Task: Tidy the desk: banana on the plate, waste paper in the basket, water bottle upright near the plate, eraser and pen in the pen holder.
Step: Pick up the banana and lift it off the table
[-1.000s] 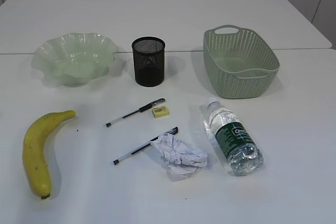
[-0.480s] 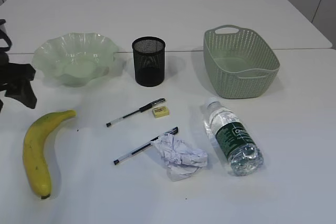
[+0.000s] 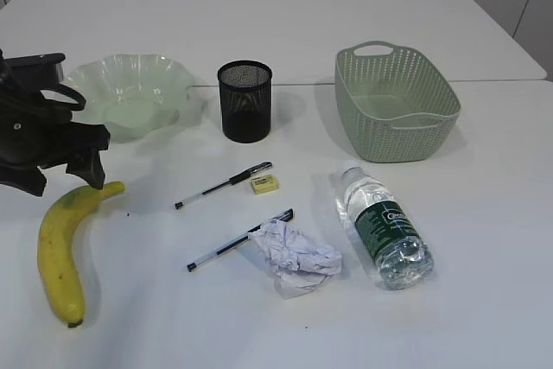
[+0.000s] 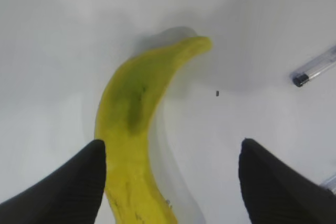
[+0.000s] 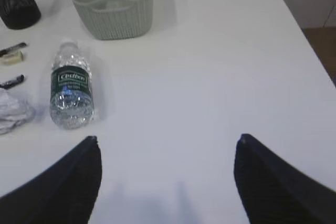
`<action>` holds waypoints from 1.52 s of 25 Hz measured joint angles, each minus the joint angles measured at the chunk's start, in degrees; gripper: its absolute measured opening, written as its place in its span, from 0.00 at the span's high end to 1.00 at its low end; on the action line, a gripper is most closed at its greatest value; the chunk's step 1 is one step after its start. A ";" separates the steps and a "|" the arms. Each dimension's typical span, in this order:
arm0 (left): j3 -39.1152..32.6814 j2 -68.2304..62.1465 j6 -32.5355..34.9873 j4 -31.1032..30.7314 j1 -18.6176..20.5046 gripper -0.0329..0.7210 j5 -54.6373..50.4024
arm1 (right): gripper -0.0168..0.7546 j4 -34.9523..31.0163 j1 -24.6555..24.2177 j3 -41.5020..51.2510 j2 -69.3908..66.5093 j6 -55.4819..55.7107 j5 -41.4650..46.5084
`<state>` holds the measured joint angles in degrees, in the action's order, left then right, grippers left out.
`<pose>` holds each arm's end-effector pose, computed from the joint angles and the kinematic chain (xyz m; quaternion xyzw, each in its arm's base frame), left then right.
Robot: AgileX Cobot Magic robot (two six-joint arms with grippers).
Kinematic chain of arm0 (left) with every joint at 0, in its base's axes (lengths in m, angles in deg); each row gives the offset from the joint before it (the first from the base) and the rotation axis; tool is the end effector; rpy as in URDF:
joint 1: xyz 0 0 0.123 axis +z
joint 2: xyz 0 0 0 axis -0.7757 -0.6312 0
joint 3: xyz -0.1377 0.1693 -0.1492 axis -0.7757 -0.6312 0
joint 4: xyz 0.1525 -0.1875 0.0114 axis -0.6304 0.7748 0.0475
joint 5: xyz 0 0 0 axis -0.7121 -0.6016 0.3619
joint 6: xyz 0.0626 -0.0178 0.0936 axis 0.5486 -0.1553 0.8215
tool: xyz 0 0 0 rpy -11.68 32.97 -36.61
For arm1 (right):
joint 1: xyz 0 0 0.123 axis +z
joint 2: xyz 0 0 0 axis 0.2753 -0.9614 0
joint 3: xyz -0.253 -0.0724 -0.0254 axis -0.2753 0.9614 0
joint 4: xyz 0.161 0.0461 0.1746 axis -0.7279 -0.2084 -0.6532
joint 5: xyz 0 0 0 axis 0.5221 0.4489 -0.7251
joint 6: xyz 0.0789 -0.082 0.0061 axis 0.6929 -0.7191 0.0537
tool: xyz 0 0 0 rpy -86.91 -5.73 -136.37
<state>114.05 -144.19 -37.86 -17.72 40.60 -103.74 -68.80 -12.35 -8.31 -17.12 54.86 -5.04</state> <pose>0.3336 -0.0649 0.1519 -0.0682 0.9849 -0.0578 0.1481 0.0321 -0.0058 0.2662 0.0169 0.8654 0.0017 0.5007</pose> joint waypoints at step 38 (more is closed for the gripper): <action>0.21 -7.17 -1.71 -3.52 2.67 0.26 2.56 | 0.22 -7.75 0.00 -17.37 -31.74 -6.54 -5.92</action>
<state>114.26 -151.37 -39.57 -21.24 43.26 -101.18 -76.55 -12.35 -25.67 -48.87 48.33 -10.96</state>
